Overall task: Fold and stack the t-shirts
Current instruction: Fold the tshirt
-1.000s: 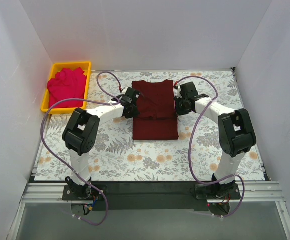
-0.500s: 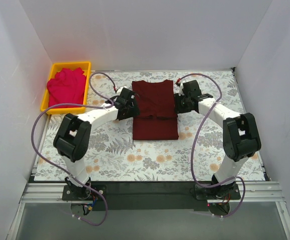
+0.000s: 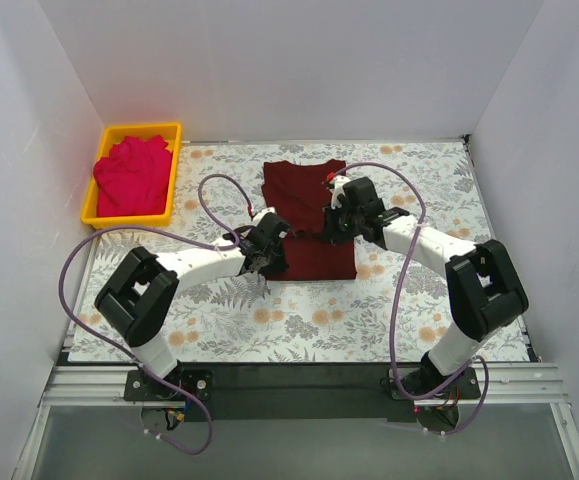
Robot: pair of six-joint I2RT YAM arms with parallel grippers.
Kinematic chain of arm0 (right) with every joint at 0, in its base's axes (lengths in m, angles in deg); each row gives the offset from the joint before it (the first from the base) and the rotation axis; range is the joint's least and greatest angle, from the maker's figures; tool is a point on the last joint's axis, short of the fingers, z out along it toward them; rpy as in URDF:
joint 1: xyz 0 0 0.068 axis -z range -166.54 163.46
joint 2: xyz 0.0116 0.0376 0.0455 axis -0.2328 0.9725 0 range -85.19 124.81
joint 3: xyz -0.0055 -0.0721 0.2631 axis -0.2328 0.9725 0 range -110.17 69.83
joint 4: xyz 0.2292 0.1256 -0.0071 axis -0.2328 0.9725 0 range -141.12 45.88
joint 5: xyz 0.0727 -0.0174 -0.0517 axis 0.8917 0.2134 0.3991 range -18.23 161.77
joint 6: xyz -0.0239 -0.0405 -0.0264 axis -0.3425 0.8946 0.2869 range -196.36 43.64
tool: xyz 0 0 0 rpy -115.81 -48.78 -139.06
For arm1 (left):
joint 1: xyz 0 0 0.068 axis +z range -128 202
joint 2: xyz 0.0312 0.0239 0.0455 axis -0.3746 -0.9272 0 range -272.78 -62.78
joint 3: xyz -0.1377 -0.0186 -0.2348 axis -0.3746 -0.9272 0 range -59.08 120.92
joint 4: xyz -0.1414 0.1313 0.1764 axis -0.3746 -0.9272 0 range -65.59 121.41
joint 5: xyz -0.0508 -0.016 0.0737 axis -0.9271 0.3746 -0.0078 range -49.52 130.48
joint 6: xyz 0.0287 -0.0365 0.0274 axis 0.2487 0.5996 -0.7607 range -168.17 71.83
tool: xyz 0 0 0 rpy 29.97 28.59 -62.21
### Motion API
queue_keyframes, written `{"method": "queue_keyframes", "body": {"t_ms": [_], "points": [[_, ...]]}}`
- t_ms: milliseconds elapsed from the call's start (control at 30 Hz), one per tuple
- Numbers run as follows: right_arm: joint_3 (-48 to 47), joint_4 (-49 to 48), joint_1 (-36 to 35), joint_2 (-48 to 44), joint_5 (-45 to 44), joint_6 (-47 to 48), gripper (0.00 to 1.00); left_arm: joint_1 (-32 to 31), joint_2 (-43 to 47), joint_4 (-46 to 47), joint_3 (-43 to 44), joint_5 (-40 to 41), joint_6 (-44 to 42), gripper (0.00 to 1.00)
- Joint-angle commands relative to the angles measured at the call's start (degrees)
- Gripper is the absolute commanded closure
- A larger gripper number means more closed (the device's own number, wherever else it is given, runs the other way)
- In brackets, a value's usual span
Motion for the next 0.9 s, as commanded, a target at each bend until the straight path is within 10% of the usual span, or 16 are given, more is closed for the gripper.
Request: {"method": "queue_keyframes", "body": {"t_ms": [0,633,867], "points": [[-0.24,-5.27,-1.09,2.95,2.83,-1.28,0.89,-0.32,-1.78,0.41,-1.17,-1.28,1.39,0.92],[-29.33,-2.65,9.63,24.41,-0.52,5.66,0.82,-0.67,-3.28,0.68,-6.98,-4.88,2.89,0.85],[-17.58,-2.47,10.07,12.30,7.66,4.96,0.80,-0.67,-0.04,0.68,-5.49,-5.41,4.64,0.78]]}}
